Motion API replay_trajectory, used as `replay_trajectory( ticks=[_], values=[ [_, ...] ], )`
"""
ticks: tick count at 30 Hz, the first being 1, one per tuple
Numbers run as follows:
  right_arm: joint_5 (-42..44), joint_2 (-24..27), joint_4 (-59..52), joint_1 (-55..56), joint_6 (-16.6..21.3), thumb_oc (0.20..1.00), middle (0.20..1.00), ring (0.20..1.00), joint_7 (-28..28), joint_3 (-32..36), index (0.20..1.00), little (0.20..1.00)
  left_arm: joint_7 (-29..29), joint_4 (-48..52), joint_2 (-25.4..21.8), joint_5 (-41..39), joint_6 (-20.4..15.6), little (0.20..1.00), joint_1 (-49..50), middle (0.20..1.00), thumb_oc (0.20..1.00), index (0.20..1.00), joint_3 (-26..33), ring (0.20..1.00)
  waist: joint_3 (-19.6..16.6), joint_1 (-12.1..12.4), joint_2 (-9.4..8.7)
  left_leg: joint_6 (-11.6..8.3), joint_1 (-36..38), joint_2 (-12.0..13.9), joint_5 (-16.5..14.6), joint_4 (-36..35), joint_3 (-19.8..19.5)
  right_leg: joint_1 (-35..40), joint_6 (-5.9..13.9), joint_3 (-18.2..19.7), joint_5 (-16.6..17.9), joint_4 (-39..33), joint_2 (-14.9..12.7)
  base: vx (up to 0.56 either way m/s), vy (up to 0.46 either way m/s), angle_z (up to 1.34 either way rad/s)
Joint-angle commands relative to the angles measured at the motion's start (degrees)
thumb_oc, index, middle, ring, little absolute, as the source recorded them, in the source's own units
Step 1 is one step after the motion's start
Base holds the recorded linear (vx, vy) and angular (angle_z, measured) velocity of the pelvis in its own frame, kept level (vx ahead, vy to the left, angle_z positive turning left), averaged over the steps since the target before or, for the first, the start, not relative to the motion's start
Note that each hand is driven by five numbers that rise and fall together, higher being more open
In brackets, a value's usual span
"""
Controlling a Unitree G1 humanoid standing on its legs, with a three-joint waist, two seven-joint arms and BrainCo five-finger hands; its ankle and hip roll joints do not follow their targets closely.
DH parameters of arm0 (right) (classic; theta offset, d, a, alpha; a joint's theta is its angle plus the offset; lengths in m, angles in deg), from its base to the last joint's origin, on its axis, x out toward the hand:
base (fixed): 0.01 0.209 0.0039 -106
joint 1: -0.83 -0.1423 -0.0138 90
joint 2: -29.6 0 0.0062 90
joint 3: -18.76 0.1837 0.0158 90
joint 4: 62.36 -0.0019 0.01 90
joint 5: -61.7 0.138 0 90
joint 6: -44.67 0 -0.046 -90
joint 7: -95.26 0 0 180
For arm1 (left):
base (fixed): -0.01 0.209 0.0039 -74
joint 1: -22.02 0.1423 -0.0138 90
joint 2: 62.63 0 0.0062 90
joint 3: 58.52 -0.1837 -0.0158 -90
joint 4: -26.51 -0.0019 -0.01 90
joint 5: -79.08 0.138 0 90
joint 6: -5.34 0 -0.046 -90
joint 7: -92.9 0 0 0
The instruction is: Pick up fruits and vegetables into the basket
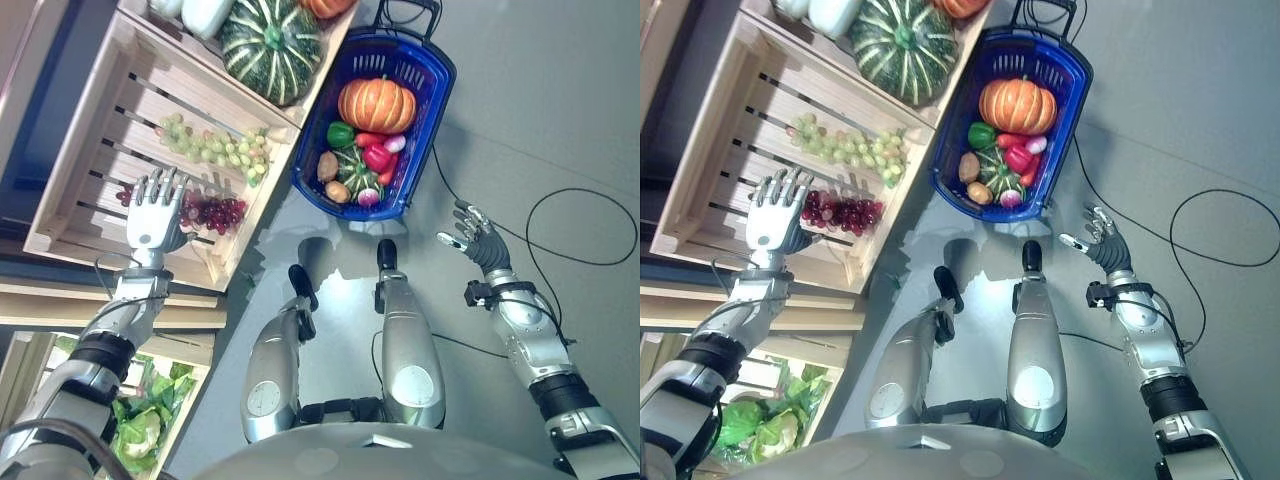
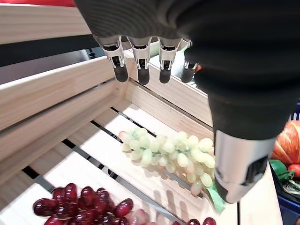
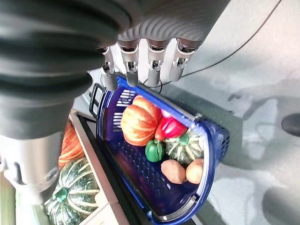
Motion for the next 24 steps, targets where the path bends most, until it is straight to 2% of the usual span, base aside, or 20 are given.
replay_trajectory(
  ticks=[1,6,13,15,21,24],
  values=[
    [2.7,1.4,-7.7,1.8,3.4,1.000,1.000,1.000,2.3,1.2,1.000,1.000,-2.3,-1.2,-5.5,2.6,3.3,1.000,-0.3,1.000,1.000,1.000,-0.1,1.000,-2.3,-0.7,-1.38,-0.47,-7.0,0.9,-5.8,8.9,-1.6,-3.1,3.08,-0.5,-5.4,6.4,0.6,-0.02,-0.013,-0.05],
    [3.7,1.9,-10.8,0.4,3.7,1.000,1.000,1.000,4.2,1.9,1.000,1.000,-6.1,-2.8,-6.4,3.2,5.0,1.000,-4.0,1.000,1.000,1.000,-1.5,1.000,-0.8,-1.1,-1.76,-0.15,-12.0,1.4,-6.8,12.8,-1.5,-7.5,2.92,-0.3,-5.5,9.1,1.4,-0.03,-0.011,0.02],
    [4.7,2.3,-13.9,-0.5,5.3,1.000,1.000,1.000,5.8,3.4,1.000,1.000,-7.6,-4.8,-6.6,2.2,8.2,1.000,-6.8,1.000,1.000,1.000,-2.2,1.000,-0.2,-1.6,-2.09,0.24,-17.5,2.4,-7.9,16.4,-1.3,-12.8,2.94,0.2,-5.5,11.2,2.0,-0.01,0.006,0.00],
    [5.4,2.6,-15.7,-0.5,6.8,1.000,1.000,1.000,5.9,4.3,1.000,1.000,-7.5,-6.6,-6.2,2.7,10.8,1.000,-7.9,1.000,1.000,1.000,-2.3,1.000,-0.2,-1.8,-2.31,0.44,-20.4,2.8,-8.4,17.8,-1.4,-15.7,3.05,0.4,-5.3,12.1,2.3,-0.02,0.006,-0.01],
    [6.2,3.0,-18.3,-0.7,9.1,1.000,1.000,1.000,5.1,5.6,1.000,1.000,-6.8,-9.3,-5.7,2.5,14.2,1.000,-9.1,1.000,1.000,1.000,-2.1,1.000,-0.2,-1.9,-2.34,0.50,-24.6,3.1,-8.7,19.6,-2.1,-19.8,3.11,0.8,-5.0,13.5,2.3,0.00,0.021,-0.02],
    [7.2,3.3,-19.5,-1.3,10.1,1.000,1.000,1.000,4.5,6.2,1.000,1.000,-7.2,-10.9,-5.0,2.4,17.8,1.000,-10.4,1.000,1.000,1.000,-2.3,1.000,-0.2,-2.0,-2.38,0.55,-26.8,3.0,-8.8,20.2,-2.4,-22.1,3.04,1.1,-4.7,14.0,2.4,-0.01,0.043,-0.06]
  ],
)
